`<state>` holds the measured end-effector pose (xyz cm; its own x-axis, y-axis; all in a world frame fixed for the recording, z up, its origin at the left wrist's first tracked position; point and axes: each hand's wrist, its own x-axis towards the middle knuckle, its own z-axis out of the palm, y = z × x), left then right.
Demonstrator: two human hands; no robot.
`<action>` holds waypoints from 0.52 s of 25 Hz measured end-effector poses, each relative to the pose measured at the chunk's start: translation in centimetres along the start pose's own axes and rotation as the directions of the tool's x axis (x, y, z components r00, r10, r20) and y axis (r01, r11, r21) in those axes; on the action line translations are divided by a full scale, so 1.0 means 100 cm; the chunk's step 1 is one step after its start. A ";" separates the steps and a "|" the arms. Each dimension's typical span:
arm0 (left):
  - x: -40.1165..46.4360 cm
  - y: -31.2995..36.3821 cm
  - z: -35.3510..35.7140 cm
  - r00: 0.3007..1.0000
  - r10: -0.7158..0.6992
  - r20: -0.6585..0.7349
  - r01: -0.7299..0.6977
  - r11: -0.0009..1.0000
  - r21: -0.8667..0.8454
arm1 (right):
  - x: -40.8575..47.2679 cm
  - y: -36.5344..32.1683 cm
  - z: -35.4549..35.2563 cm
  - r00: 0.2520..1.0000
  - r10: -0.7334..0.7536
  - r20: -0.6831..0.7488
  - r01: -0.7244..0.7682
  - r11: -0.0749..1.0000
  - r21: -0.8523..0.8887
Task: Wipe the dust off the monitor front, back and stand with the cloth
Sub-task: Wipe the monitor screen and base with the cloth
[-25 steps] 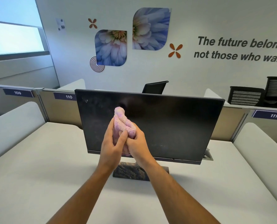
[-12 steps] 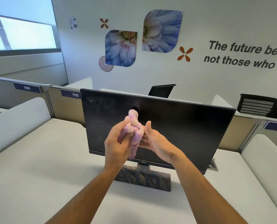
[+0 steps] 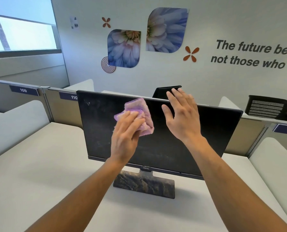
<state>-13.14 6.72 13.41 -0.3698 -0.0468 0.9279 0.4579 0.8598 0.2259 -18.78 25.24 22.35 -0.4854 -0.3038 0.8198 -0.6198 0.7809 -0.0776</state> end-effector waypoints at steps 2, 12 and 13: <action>0.002 -0.006 0.013 0.986 0.080 0.146 -0.102 0.984 0.148 | -0.005 0.006 0.010 0.999 0.008 0.047 -0.004 0.997 -0.082; -0.004 -0.063 -0.007 0.822 -0.536 -0.194 0.551 0.833 0.035 | -0.013 0.026 0.031 0.991 -0.115 0.062 0.127 0.955 -0.269; 0.002 -0.066 -0.009 0.721 -0.647 -0.249 0.654 0.754 -0.062 | -0.013 0.026 0.032 0.991 -0.120 0.058 0.132 0.955 -0.268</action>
<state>-15.50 0.56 12.34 -0.3614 -0.7163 0.5969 0.1535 0.5858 0.7958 -21.70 25.92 19.30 -0.4422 -0.4268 0.7889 -0.4905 0.8514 0.1856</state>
